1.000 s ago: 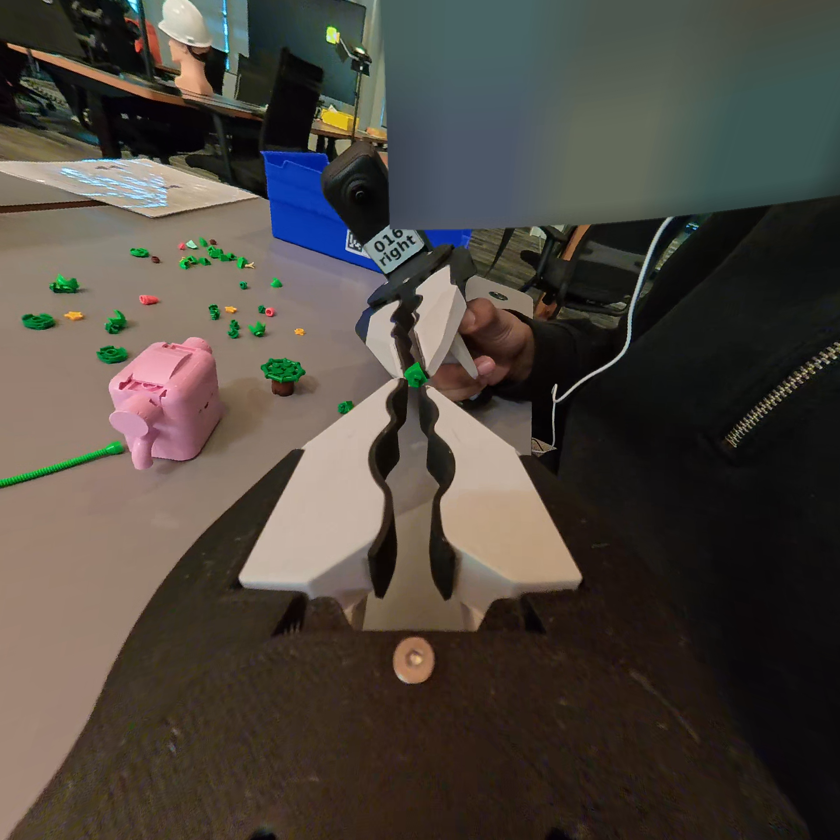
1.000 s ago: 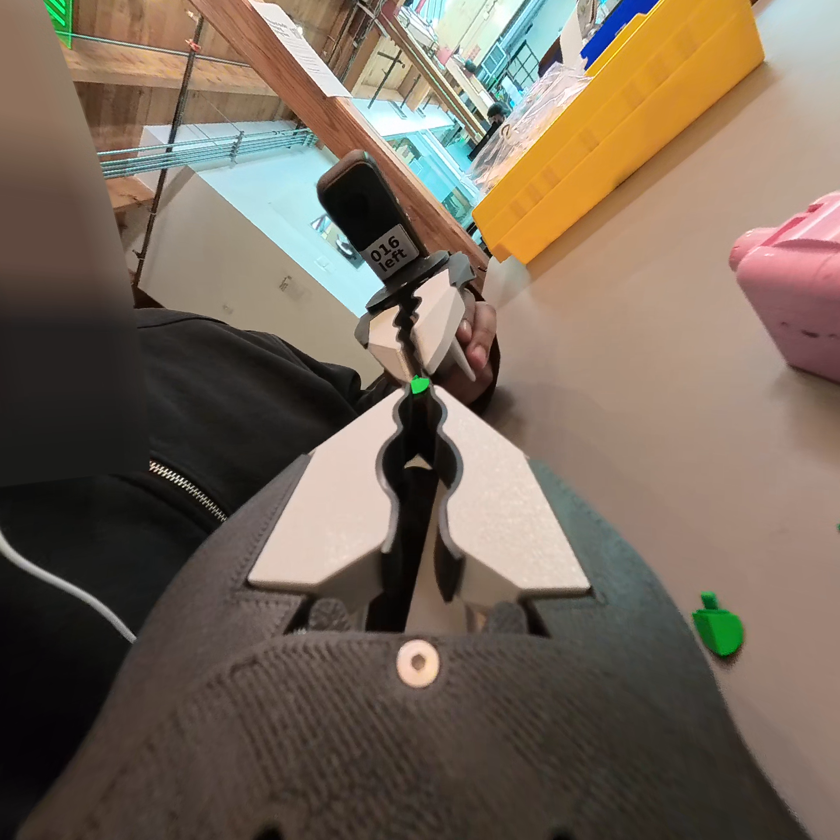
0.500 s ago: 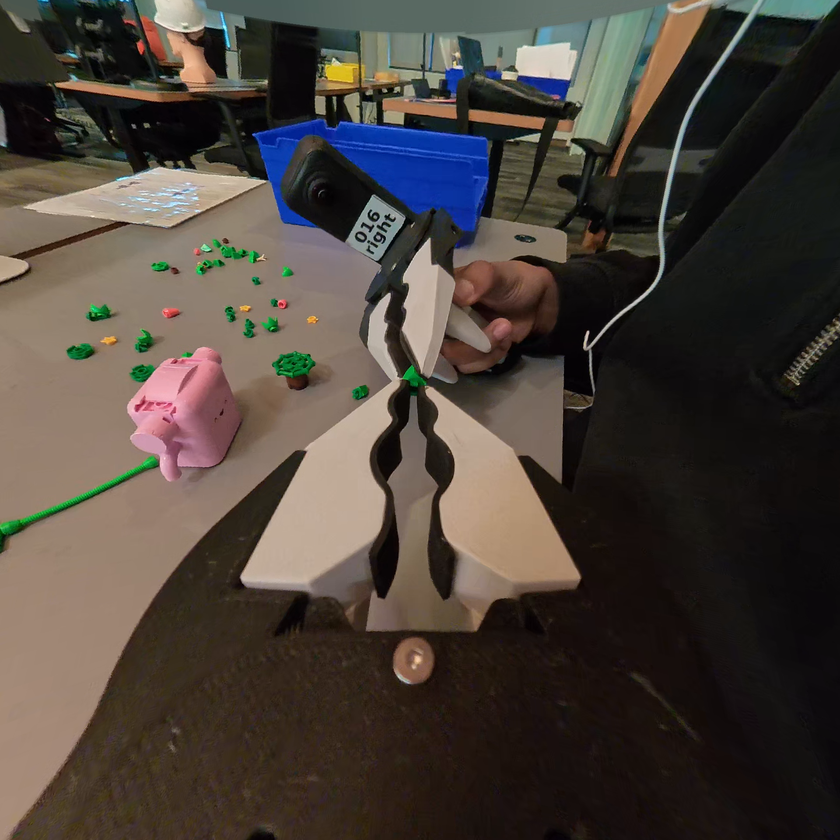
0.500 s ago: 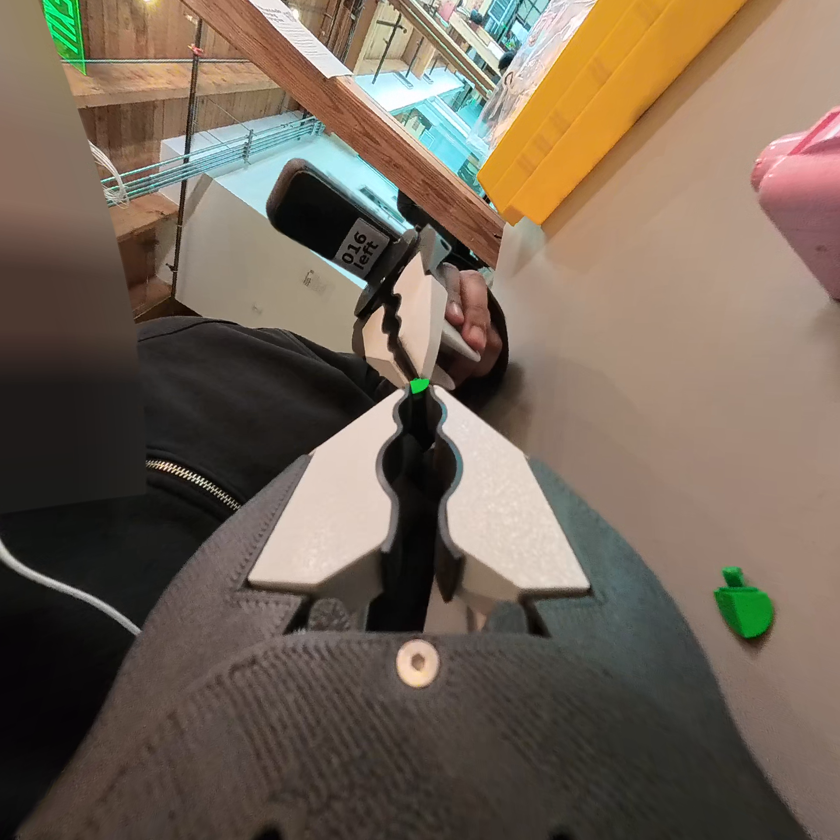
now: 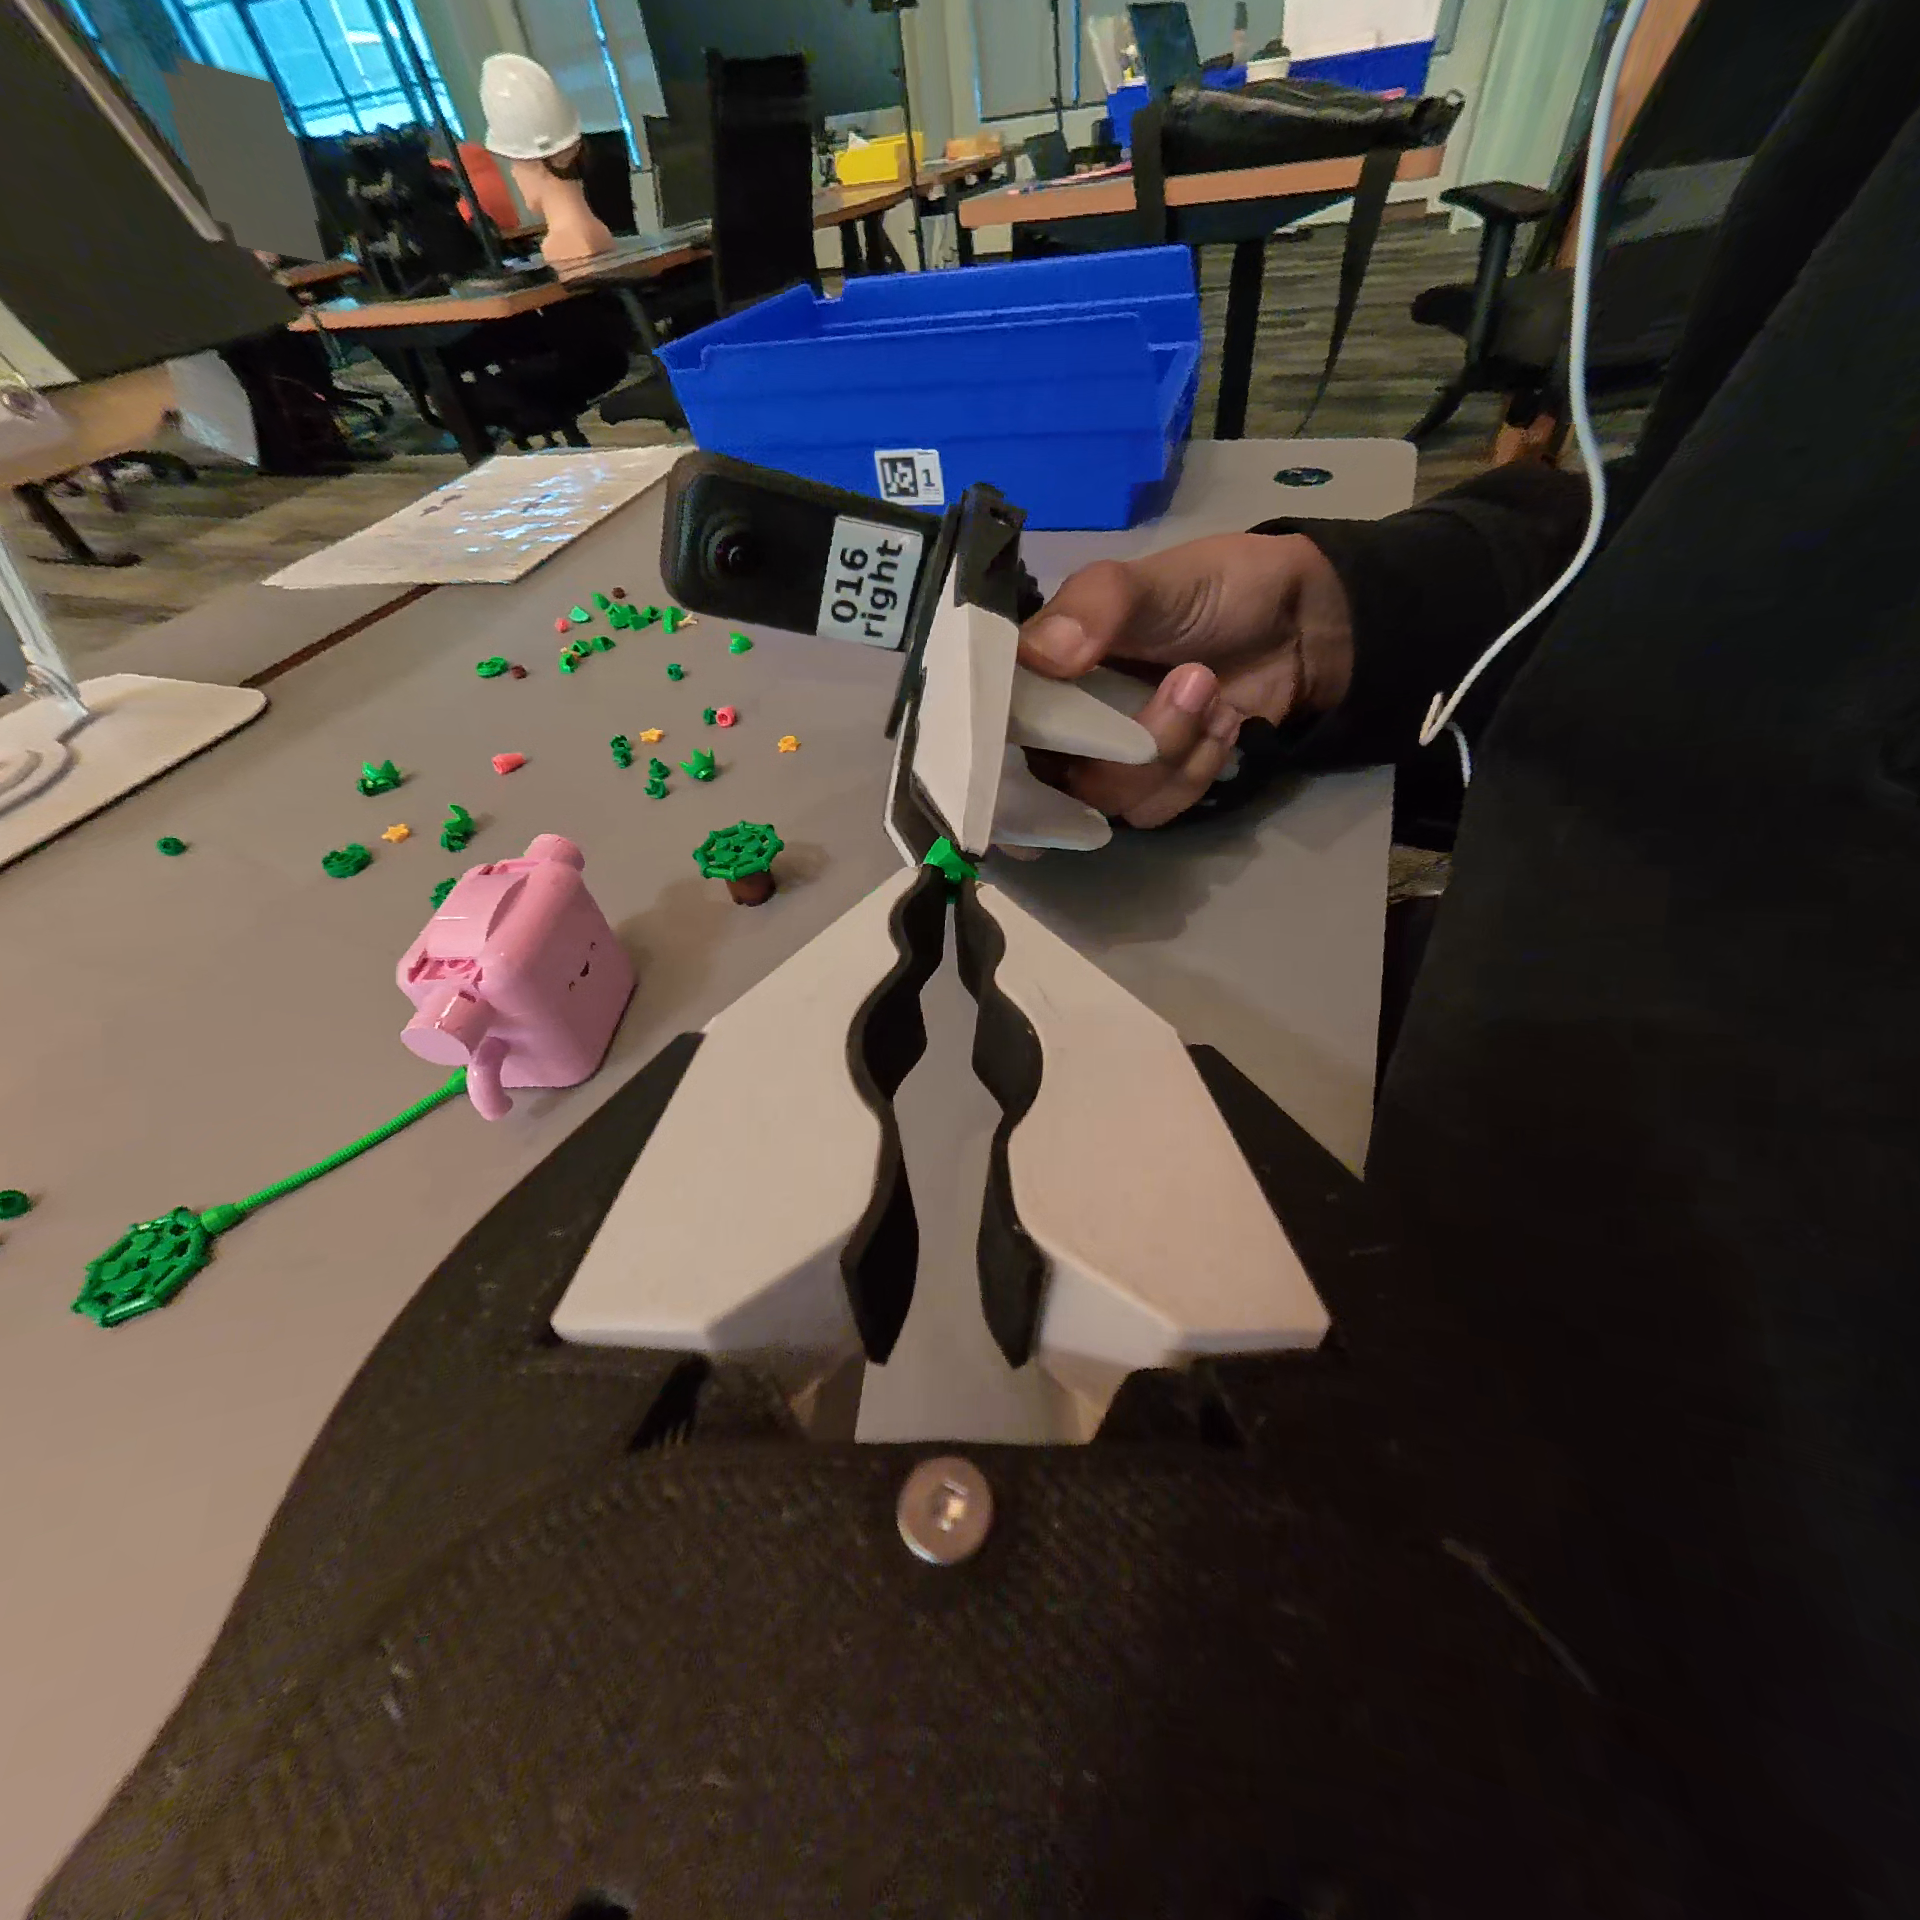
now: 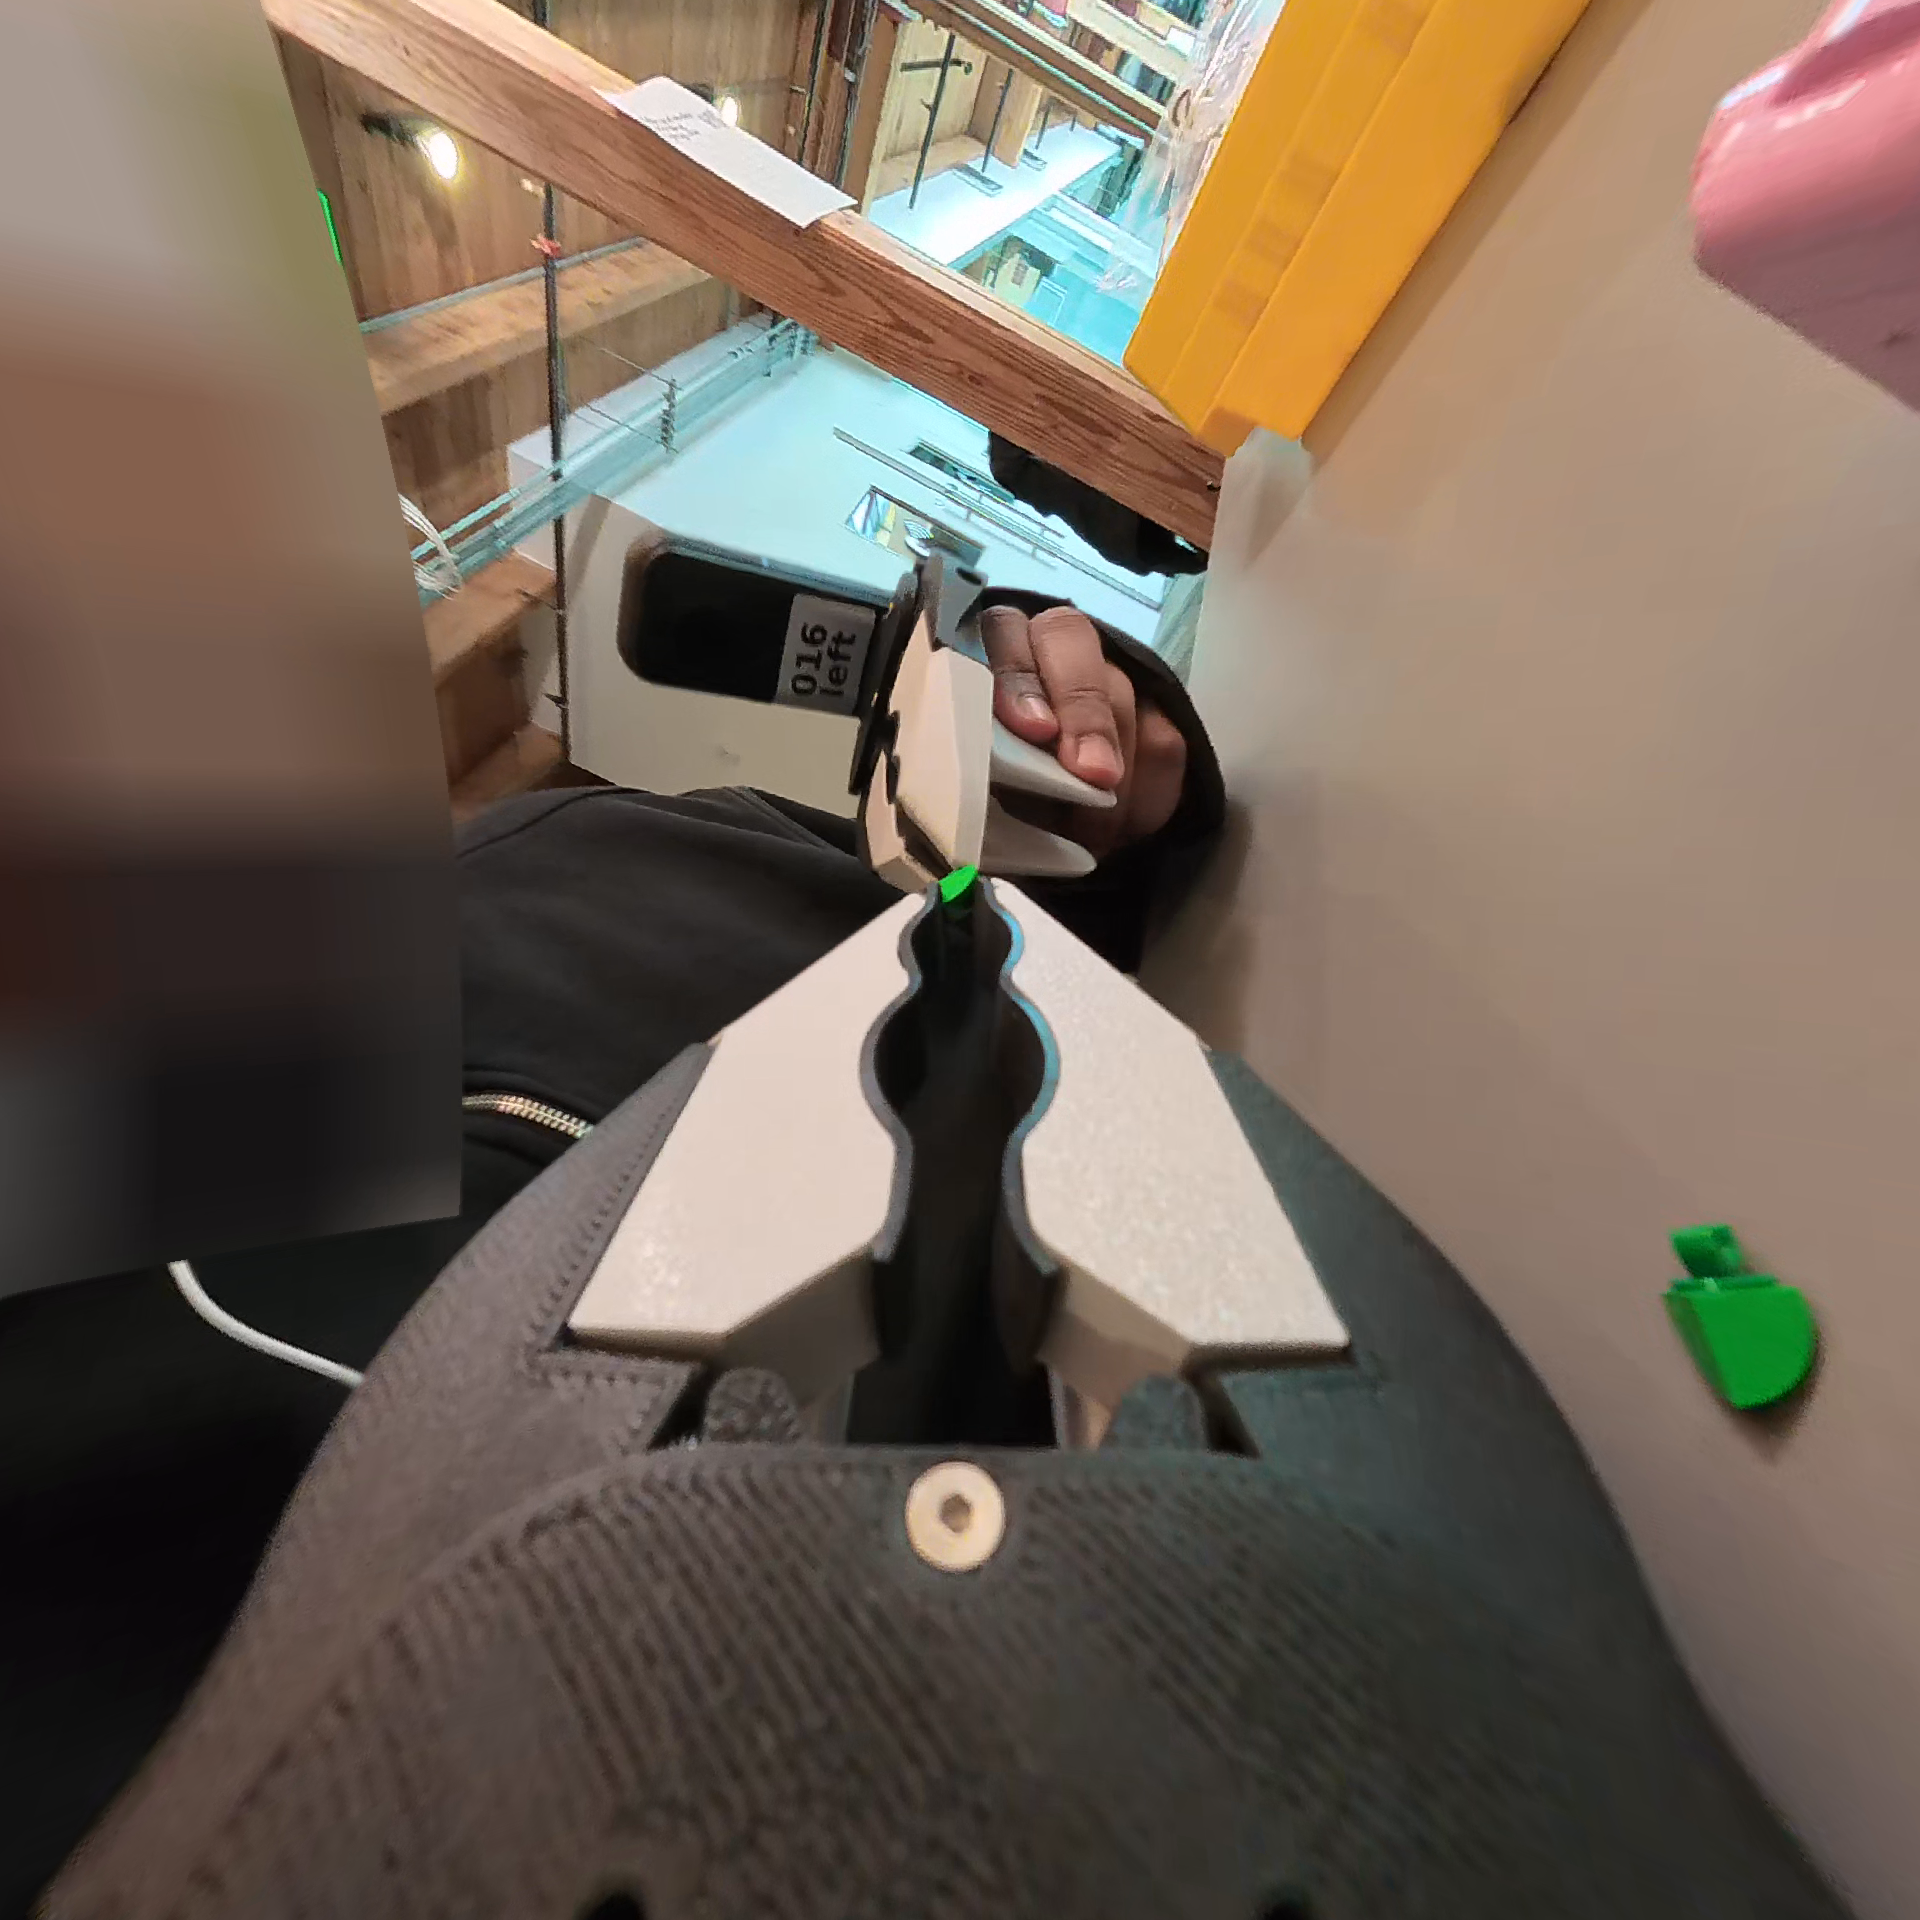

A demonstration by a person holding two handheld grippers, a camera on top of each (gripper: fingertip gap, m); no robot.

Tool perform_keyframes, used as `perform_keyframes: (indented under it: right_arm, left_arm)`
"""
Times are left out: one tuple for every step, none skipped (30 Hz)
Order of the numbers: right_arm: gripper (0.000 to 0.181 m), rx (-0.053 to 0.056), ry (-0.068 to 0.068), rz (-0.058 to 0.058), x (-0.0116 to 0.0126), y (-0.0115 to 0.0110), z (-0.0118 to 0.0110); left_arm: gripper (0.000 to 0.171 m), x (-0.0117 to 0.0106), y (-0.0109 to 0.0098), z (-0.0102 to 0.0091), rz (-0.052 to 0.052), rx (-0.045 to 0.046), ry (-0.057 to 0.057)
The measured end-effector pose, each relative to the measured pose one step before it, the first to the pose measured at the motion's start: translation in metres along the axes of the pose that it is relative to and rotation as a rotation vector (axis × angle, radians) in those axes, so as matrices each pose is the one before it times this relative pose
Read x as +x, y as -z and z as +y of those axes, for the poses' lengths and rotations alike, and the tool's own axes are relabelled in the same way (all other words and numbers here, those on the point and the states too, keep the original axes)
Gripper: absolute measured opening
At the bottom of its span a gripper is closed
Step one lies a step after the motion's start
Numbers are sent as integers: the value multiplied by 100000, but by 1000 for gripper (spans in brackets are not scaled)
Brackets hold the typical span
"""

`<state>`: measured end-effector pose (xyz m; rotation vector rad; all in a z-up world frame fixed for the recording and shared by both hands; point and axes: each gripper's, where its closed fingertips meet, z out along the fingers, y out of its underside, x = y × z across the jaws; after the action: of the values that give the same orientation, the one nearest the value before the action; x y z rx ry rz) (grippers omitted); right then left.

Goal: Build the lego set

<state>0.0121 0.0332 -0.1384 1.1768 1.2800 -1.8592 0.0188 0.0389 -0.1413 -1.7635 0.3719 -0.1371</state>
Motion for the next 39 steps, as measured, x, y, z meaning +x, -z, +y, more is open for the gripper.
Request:
perform_keyframes:
  right_arm:
    - [3,-7,-1105,-211,41,41,26]
    - [3,-86,-953,117,97,29,19]
    - [3,-196,-1008,184,98,32,20]
    - [2,-139,-804,-70,50,22,24]
    - [2,-230,-655,-70,47,22,20]
    - [2,-204,-665,-43,37,13,24]
    - [2,-65,-730,90,69,15,8]
    - [2,-59,-602,363,102,-1,-6]
    - [3,-39,-235,-54,15,-3,-10]
    - [3,-73,-184,-336,-15,4,7]
    - [3,73,-140,-283,-14,-7,-17]
    - [3,126,-238,-395,-31,3,-16]
    - [3,192,-293,-299,0,26,-38]
    - [3,218,93,126,20,16,-33]
    - [3,-5,120,-261,-37,-10,1]
    - [3,-151,139,-383,-49,-22,20]
    - [3,147,298,49,5,-1,-22]
    - [3,168,65,21,3,1,-18]
    - [3,130,-285,78,40,33,-24]
    - [3,283,-250,227,50,24,-40]
    - [3,128,-574,-302,6,18,-36]
    - [3,-43,-742,-774,-54,34,-6]
    - [3,36,-476,-581,-43,22,-7]
    - [3,27,-90,-128,-9,5,11]
    - [3,158,228,377,46,-11,-20]
    - [3,262,373,142,0,9,-44]
    - [3,341,414,-328,-75,-4,-46]
    - [3,547,827,125,-32,3,-70]
    - [4,721,1281,427,-26,0,-95]
    - [4,1098,1376,398,-37,50,-152]
    - [3,1241,1243,287,-43,90,-164]
    - [4,1562,1403,1065,20,209,-220]
    - [4,2156,2309,2524,132,419,-365]
    - [4,2261,3295,4475,316,654,-428]
    - [3,1830,4033,6919,574,839,-408]
    - [3,1006,4935,9961,953,938,-283]
    - [4,-1064,5390,13665,1465,1007,28]
    - [4,-2687,5086,15818,1864,1041,346]
    - [4,-1992,3090,12053,1485,926,374]
  left_arm:
    - [0,10,-45,30,-605,-332,-1186]
    - [0,1,-34,73,-810,-563,-1520]
    - [0,6,-43,102,-875,-789,-1517]
    - [0,3,-30,64,-858,-472,-1475]
    - [0,21,-27,32,-834,-260,-1500]
    - [0,24,-21,41,-598,-336,-1015]
    - [0,1,-7,32,-791,-281,-1180]
    - [0,-19,-27,99,-837,-647,-1428]
    - [0,-8,-9,45,-790,-255,-1241]
    - [0,12,6,-30,-415,176,-728]
    - [0,7,18,-27,-273,195,-390]
    - [0,-19,10,-46,-378,322,-540]
    - [0,-16,-13,-26,-615,231,-885]
    - [0,-22,-29,25,-262,-170,-285]
    - [0,-15,15,-24,219,263,110]
    - [0,19,44,-76,498,796,332]
    - [0,-19,13,-45,395,381,472]
    - [0,-11,4,-10,-72,80,-56]
    - [0,-8,-27,15,-887,-140,-1286]
    - [0,-39,-39,66,-1541,-666,-2168]
    - [0,-52,-36,24,-1747,-686,-2529]
    - [0,-11,-28,-36,-1163,-177,-1914]
    - [0,-2,-25,-65,-296,99,-349]
    - [0,8,7,-31,186,131,-57]
    - [0,-35,13,39,6,-190,-426]
    - [0,-30,-8,26,545,52,972]
    - [0,-27,1,-92,1318,1224,3186]
    - [0,-2,19,-104,1759,1572,3242]
    - [0,-68,17,-53,1178,497,1682]
    - [0,-122,-32,-55,116,483,881]
    - [0,-142,-82,-77,-632,472,367]
    - [4,-68,-97,-84,-506,477,-141]
    - [14,38,-81,-85,-61,478,-329]
    - [19,-2,-44,-63,-326,312,-137]
    - [20,-39,-27,2,-279,-59,-17]
    - [20,-49,-24,38,-210,-251,291]
    - [21,-97,-16,22,-241,-147,545]
    - [20,-141,-15,3,-463,30,586]
    - [20,-181,-13,6,-666,50,701]
